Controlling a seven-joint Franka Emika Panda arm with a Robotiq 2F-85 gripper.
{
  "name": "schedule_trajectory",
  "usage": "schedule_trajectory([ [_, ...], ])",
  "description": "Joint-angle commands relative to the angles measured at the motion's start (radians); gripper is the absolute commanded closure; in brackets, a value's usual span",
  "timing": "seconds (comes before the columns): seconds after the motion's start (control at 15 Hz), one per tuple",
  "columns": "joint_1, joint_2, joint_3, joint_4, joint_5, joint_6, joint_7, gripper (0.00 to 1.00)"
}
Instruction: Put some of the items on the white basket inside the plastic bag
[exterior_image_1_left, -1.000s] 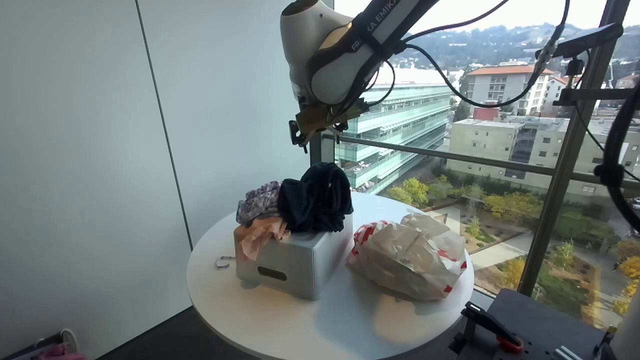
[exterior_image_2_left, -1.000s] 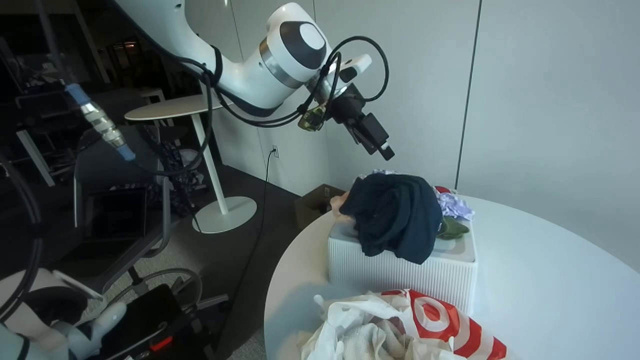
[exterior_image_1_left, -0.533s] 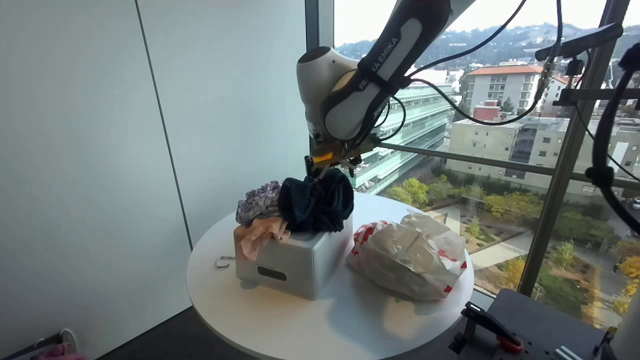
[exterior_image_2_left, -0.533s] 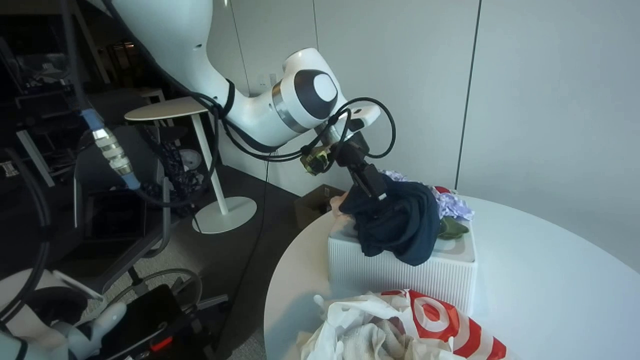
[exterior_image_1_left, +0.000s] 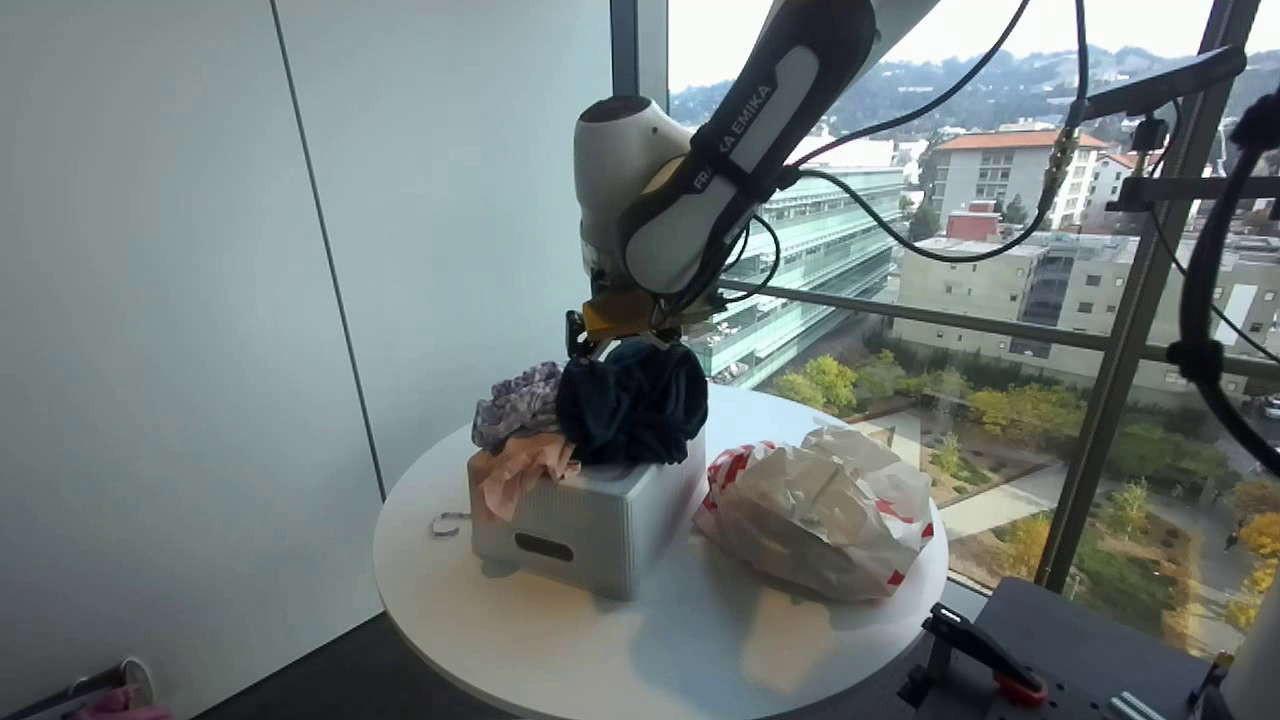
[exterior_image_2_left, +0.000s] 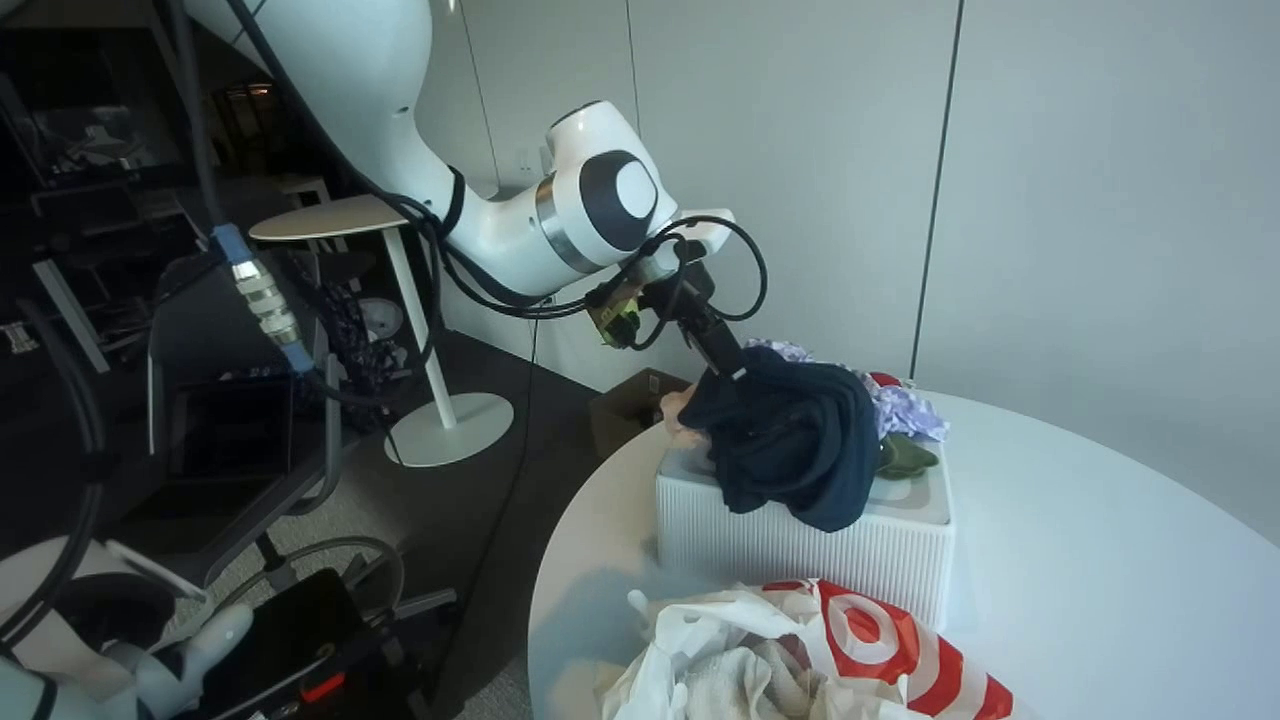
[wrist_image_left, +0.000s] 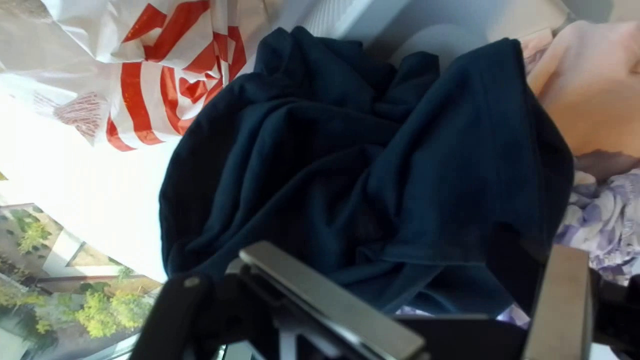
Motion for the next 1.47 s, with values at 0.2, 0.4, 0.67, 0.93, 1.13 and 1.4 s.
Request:
schedule_trajectory([
  [0.2, 0.018, 0.028, 0.014, 0.033, 0.050, 0.062, -0.033, 0.00],
  [0.4, 0.031, 0.081, -0.012, 0.076, 0.013, 0.076, -0.022, 0.00],
  [0.67, 0.037, 0.127, -0.037, 0.119, 0.029, 0.083, -0.047, 0.00],
  [0.93, 0.036, 0.141, -0.056, 0.132, 0.046, 0.086, -0.074, 0.42],
  [1.13, 0.032, 0.133, -0.065, 0.123, 0.059, 0.078, -0.079, 0.67],
  [1.4, 0.028, 0.121, -0.068, 0.113, 0.099, 0.059, -0.088, 0.93],
])
